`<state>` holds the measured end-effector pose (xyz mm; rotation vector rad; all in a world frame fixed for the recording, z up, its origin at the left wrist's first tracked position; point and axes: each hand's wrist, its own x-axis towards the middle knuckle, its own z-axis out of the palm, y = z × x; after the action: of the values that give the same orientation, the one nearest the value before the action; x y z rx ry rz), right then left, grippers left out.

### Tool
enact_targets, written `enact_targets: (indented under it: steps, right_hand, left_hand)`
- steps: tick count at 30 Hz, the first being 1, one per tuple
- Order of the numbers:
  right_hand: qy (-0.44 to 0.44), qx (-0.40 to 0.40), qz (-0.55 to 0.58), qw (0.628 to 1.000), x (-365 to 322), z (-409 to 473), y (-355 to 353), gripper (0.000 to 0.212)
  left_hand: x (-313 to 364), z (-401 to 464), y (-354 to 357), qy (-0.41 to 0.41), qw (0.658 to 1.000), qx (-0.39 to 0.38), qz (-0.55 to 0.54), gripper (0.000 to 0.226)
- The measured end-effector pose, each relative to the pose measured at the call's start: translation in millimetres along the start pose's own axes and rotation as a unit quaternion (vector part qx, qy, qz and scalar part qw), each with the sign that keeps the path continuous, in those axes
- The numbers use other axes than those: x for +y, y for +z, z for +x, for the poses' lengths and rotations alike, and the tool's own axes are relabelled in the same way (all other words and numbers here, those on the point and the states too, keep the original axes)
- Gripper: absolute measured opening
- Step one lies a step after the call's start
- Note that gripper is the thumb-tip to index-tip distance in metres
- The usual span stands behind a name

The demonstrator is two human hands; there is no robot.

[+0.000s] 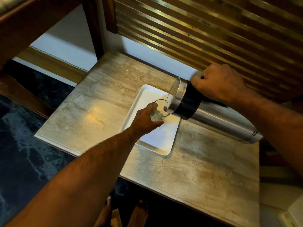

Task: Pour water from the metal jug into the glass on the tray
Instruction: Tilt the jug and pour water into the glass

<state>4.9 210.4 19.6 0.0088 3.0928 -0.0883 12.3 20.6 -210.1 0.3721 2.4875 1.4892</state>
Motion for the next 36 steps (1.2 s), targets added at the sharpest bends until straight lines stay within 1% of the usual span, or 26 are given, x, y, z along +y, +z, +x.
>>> enact_targets:
  steps: [21,29,36]
  right_hand:
    - [-0.019,0.015,-0.040,0.999,-12.9,1.8,-8.5,0.050]
    - [-0.017,0.018,-0.016,1.000,-14.6,1.4,-9.3,0.048]
    - [-0.013,0.027,-0.019,0.999,-13.8,1.1,-6.6,0.047]
  left_hand:
    - [-3.8,0.9,1.9,0.001,1.000,0.006,0.000,0.074]
    - [-3.9,0.9,0.7,-0.005,1.000,-0.001,-0.005,0.072]
    - [-2.9,-0.3,0.5,-0.003,1.000,-0.004,-0.004,0.073]
